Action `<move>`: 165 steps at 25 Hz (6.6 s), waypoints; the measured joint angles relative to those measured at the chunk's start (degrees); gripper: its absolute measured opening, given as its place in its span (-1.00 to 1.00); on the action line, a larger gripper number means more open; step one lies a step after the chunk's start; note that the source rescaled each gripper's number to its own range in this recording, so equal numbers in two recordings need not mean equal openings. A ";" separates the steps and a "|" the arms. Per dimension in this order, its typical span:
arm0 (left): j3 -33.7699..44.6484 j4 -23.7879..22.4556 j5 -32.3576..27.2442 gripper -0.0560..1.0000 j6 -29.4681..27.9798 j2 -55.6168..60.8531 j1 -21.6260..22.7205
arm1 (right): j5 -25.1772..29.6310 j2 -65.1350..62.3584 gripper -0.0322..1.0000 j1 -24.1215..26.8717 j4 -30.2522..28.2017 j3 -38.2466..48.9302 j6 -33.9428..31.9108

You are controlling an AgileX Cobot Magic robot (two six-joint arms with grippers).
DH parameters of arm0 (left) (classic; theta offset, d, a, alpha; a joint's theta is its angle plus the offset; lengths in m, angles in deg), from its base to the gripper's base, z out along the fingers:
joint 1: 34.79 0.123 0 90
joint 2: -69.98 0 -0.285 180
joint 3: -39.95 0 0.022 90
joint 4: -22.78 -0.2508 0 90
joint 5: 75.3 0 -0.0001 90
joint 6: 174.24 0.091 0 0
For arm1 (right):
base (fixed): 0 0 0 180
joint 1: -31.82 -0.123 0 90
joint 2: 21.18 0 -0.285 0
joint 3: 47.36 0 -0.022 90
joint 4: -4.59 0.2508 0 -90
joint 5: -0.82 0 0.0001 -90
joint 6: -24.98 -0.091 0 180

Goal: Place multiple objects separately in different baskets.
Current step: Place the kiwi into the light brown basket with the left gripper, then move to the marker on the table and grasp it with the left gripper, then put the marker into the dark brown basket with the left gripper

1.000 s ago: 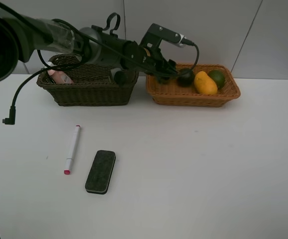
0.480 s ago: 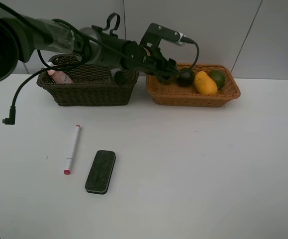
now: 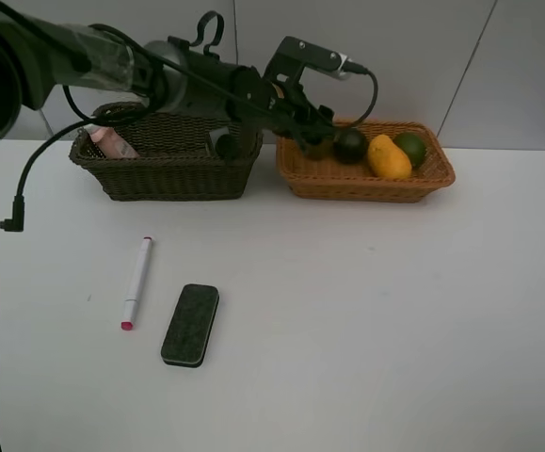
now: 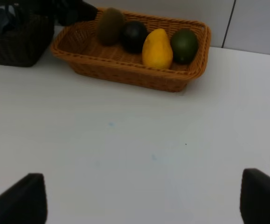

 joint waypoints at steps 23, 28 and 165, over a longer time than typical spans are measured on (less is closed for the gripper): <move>25.13 -0.30 -24.61 0.73 -13.41 31.11 5.85 | 0.00 0.00 1.00 0.00 0.00 0.00 0.00; 35.31 -0.24 -25.76 0.73 -17.32 37.95 9.47 | 0.00 0.00 1.00 0.00 0.00 0.00 0.00; 14.09 -17.15 -48.66 -0.86 -8.78 24.88 12.71 | 0.00 0.00 1.00 0.00 0.00 0.00 0.00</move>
